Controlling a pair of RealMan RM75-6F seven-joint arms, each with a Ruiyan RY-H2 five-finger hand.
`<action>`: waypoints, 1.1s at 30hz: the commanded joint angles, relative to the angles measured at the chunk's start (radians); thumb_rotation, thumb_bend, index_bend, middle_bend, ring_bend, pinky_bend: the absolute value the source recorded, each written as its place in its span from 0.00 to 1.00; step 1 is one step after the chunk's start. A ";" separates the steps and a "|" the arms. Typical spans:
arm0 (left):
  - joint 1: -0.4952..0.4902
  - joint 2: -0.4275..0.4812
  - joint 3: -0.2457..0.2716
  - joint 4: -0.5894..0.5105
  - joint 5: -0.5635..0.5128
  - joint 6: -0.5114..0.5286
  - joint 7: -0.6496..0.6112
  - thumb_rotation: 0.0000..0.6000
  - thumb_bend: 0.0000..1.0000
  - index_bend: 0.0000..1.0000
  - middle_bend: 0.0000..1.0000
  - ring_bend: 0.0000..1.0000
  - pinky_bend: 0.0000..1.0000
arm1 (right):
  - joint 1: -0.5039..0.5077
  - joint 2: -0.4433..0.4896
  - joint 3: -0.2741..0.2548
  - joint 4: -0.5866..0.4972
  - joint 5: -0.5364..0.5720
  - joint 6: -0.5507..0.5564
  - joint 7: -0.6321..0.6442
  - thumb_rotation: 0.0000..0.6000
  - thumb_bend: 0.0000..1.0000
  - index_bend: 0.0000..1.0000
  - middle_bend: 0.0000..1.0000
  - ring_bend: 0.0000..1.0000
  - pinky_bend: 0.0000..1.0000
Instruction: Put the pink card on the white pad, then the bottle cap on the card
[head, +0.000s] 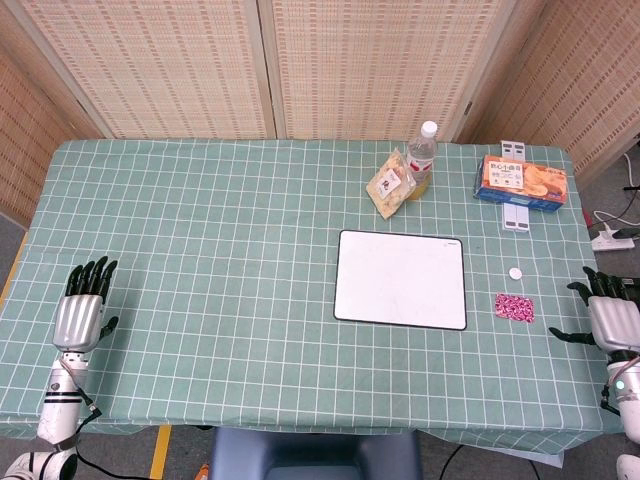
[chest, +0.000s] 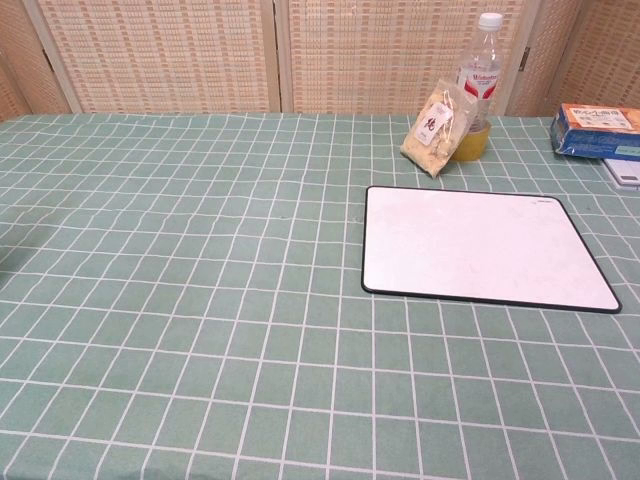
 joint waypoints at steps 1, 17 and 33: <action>0.000 0.002 0.001 -0.001 0.001 -0.001 -0.003 1.00 0.16 0.00 0.00 0.00 0.00 | 0.013 0.026 0.003 -0.046 0.025 -0.040 -0.048 0.67 0.00 0.29 0.00 0.00 0.00; 0.000 0.009 0.001 -0.007 0.001 -0.008 -0.024 1.00 0.16 0.00 0.00 0.00 0.00 | 0.091 0.044 0.018 -0.163 0.090 -0.137 -0.321 0.67 0.00 0.28 0.00 0.00 0.00; -0.002 0.013 0.001 -0.008 -0.002 -0.019 -0.046 1.00 0.16 0.00 0.00 0.00 0.00 | 0.135 0.060 0.014 -0.238 0.167 -0.183 -0.513 1.00 0.00 0.11 0.00 0.00 0.00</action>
